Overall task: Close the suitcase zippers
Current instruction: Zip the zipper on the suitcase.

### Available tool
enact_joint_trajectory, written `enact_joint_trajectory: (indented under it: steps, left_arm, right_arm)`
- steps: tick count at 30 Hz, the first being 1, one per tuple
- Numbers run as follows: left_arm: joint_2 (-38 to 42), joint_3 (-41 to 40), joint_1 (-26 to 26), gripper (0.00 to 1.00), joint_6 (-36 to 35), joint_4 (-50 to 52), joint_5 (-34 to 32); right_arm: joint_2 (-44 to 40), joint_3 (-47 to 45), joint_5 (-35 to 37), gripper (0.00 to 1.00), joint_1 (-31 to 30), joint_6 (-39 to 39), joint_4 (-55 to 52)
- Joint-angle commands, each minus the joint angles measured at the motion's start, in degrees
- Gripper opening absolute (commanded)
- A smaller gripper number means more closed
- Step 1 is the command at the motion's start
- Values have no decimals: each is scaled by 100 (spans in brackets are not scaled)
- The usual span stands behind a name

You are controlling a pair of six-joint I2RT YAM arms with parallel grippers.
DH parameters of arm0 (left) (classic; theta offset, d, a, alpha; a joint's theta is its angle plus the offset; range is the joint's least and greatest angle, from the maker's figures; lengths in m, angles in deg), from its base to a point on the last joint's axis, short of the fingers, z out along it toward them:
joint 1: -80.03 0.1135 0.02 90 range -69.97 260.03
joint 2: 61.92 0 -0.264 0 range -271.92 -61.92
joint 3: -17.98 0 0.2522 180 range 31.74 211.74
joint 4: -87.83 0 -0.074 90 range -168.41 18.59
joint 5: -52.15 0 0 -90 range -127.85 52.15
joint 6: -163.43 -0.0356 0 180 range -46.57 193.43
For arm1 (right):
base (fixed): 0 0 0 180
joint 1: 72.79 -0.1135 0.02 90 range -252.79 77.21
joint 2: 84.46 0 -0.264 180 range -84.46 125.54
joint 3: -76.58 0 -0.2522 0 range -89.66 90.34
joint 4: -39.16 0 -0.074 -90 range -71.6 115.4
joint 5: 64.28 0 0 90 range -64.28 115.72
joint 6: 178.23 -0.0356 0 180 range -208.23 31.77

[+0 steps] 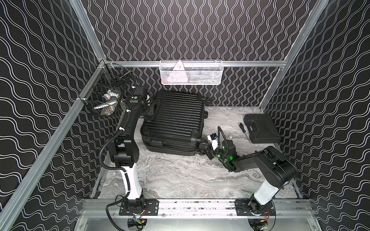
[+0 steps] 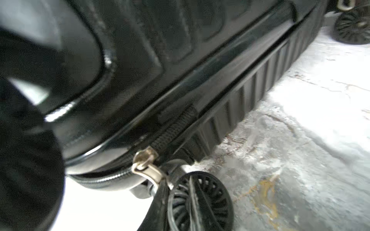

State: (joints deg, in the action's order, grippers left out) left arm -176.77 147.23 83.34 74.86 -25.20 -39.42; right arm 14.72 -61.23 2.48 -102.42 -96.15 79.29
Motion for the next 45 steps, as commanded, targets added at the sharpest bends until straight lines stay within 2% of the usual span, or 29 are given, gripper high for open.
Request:
enact_joint_trajectory:
  steps: [1,6,13,25,32,39,45]
  left_arm:
    - [37,-43,3,38,-5,269,112]
    - [28,-36,11,38,11,274,112]
    - [42,-78,12,38,14,253,112]
    - [22,-87,29,38,19,245,156]
    - [-8,-86,42,39,24,252,183]
    - [-12,-78,55,39,18,261,209]
    - [-3,-96,56,39,18,267,218]
  right_arm:
    - [23,-20,-119,29,-9,44,364]
    - [47,-219,-90,36,-17,-70,734]
    - [432,-276,57,37,-100,-230,1477]
    - [519,-121,671,37,-320,110,1354]
    - [530,-100,1138,26,-412,318,1426]
    - [348,-109,949,12,-428,390,1235]
    - [283,-153,782,9,-421,393,1136]
